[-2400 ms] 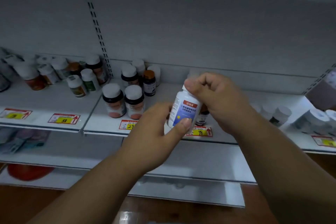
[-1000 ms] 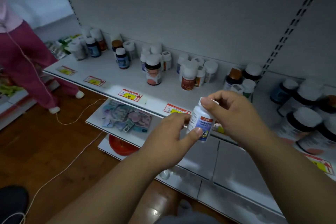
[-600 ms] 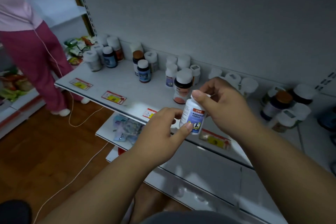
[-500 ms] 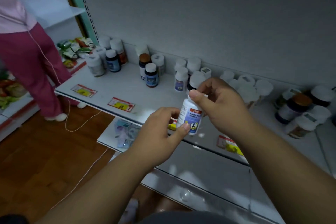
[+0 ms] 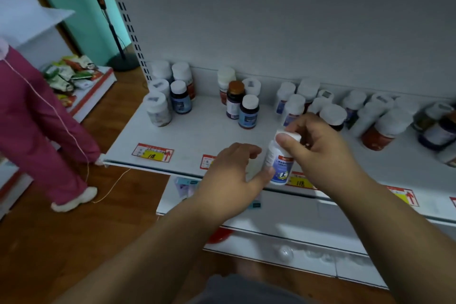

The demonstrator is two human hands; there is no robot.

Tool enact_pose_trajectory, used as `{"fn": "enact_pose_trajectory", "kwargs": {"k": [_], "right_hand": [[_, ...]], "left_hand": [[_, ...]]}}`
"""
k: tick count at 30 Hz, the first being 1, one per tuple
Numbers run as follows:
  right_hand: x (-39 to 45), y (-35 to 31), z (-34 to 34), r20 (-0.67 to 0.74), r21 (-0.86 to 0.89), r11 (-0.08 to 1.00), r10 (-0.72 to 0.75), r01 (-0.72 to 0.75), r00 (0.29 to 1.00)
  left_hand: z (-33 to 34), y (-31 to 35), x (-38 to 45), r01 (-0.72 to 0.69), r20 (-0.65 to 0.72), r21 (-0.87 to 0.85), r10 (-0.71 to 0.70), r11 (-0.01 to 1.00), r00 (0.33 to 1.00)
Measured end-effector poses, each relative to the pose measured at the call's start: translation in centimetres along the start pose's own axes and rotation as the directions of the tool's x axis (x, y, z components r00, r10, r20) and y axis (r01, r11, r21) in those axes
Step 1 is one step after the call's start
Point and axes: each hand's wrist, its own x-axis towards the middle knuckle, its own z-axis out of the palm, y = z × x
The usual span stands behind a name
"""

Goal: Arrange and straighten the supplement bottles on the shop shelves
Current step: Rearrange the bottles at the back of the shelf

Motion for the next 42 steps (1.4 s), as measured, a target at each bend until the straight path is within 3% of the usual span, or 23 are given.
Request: {"fn": "enact_pose_trajectory", "kwargs": {"k": [12, 19, 23, 30, 42], "right_hand": [[-0.1, -2.2, 3.1, 0.047, 0.044, 0.999, -0.027, 0.025, 0.999], [-4.4, -0.4, 0.3, -0.150, 0.020, 0.998, 0.055, -0.053, 0.987], [-6.4, 0.3, -1.2, -0.196, 0.200, 0.963, 0.218, -0.178, 0.956], [-8.2, 3.0, -8.1, -0.237, 0.354, 0.903, 0.340, -0.245, 0.910], [-12.4, 12.0, -25.2, -0.220, 0.433, 0.883, 0.297, -0.179, 0.929]], "left_hand": [[-1.6, -2.2, -2.1, 0.055, -0.027, 0.006, -0.055, 0.998, 0.998], [0.6, -1.4, -2.4, -0.036, 0.016, -0.025, 0.036, 0.999, 0.999], [2.8, 1.1, -1.8, -0.088, 0.087, -0.151, 0.102, 0.985, 0.991], [6.6, 6.5, -1.1, -0.159, 0.173, -0.213, 0.197, 0.964, 0.965], [20.3, 21.7, -0.1, -0.196, 0.107, -0.269, 0.232, 0.943, 0.967]]}}
